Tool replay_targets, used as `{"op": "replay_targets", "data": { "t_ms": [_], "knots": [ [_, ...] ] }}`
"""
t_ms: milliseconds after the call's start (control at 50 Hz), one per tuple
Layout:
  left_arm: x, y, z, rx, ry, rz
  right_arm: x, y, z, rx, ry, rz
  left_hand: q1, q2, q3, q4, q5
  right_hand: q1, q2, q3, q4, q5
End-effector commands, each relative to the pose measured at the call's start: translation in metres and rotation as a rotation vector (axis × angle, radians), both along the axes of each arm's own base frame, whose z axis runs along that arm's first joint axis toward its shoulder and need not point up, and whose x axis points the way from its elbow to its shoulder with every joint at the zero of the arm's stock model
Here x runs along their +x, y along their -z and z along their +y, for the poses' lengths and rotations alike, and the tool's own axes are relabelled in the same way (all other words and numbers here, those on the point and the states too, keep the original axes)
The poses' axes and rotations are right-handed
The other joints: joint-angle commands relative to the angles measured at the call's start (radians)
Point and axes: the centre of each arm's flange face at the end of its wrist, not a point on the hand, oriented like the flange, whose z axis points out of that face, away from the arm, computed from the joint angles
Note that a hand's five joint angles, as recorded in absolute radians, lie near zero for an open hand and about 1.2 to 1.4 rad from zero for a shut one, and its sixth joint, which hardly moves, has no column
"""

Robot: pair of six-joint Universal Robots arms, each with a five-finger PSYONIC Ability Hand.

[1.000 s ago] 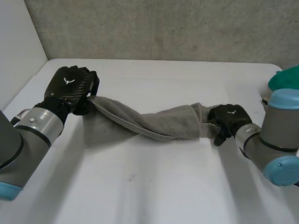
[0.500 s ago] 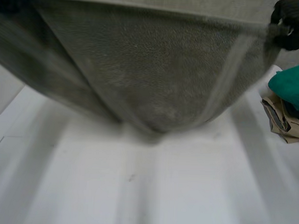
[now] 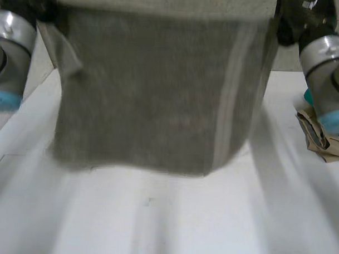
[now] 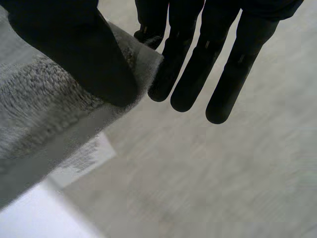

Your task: Fold the laundry.

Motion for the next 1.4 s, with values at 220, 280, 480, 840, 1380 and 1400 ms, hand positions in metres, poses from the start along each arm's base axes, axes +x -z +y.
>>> {"op": "replay_targets", "data": {
  "t_ms": [220, 280, 480, 840, 1380, 1400],
  "knots": [
    [0.013, -0.152, 0.045, -0.648, 0.031, 0.137, 0.015, -0.114, 0.013, -0.477, -0.052, -0.272, 0.243, 0.194, 0.199, 0.193, 0.238, 0.269, 0.219, 0.208, 0.199, 0.206],
    [0.02, -0.129, 0.042, -0.541, 0.017, 0.132, 0.013, -0.1, 0.011, -0.404, -0.062, -0.228, 0.243, 0.194, 0.199, 0.193, 0.238, 0.269, 0.219, 0.208, 0.199, 0.206],
    [0.02, 0.028, 0.034, -0.077, 0.01, 0.045, 0.011, 0.023, 0.018, 0.017, -0.162, -0.009, 0.243, 0.194, 0.199, 0.193, 0.238, 0.269, 0.219, 0.208, 0.199, 0.206],
    [0.019, 0.193, 0.044, 0.395, 0.012, -0.179, -0.041, 0.157, 0.03, 0.45, -0.068, 0.24, -0.378, -0.427, -0.422, -0.428, -0.383, 0.269, 0.219, 0.208, 0.199, 0.206],
    [0.095, 0.222, 0.031, 0.673, 0.16, -0.155, -0.056, 0.163, 0.022, 0.482, -0.035, 0.229, -0.661, -0.71, -0.705, -0.711, -0.666, 0.269, 0.219, 0.208, 0.199, 0.206],
    [0.095, 0.223, 0.032, 0.675, 0.165, -0.152, -0.056, 0.163, 0.023, 0.483, -0.037, 0.229, -0.646, -0.695, -0.69, -0.696, -0.652, 0.269, 0.219, 0.208, 0.199, 0.206]
  ]
}}
